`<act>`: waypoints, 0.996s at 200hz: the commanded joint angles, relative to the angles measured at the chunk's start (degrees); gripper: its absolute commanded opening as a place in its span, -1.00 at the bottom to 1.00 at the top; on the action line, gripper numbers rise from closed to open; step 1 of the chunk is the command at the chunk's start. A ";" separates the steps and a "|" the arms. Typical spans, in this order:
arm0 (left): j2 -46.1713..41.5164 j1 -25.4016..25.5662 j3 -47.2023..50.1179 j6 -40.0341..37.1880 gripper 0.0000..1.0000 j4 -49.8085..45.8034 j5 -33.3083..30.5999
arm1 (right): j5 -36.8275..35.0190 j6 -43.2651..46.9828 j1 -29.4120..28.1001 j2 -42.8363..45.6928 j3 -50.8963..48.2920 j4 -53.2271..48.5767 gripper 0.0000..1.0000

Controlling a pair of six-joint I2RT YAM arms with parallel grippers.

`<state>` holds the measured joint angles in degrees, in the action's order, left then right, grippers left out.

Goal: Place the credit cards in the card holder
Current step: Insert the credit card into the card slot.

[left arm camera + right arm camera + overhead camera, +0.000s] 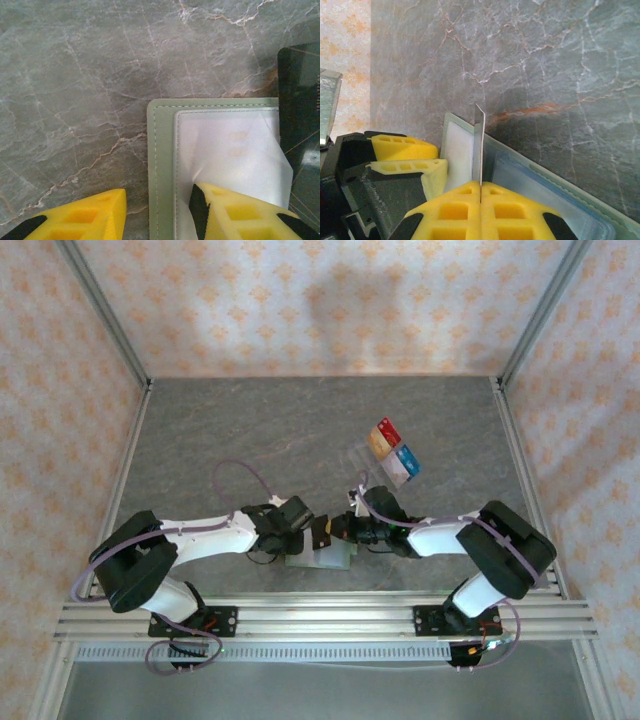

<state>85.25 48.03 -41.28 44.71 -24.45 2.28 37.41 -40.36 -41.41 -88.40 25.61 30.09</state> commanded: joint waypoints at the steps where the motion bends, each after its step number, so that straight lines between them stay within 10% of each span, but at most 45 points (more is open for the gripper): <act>1: 2.02 0.57 2.87 0.38 -0.19 -4.25 -1.67 | 0.41 -1.47 0.01 -0.73 -1.88 2.51 -1.00; 199: 2.28 0.56 2.82 0.64 -0.19 -4.03 -1.84 | 5.17 -3.50 -0.75 3.07 -6.60 -3.04 -1.00</act>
<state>85.23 48.03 -41.23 44.95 -24.36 2.26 41.85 -43.97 -41.47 -85.84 19.46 30.09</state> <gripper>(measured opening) 0.407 0.044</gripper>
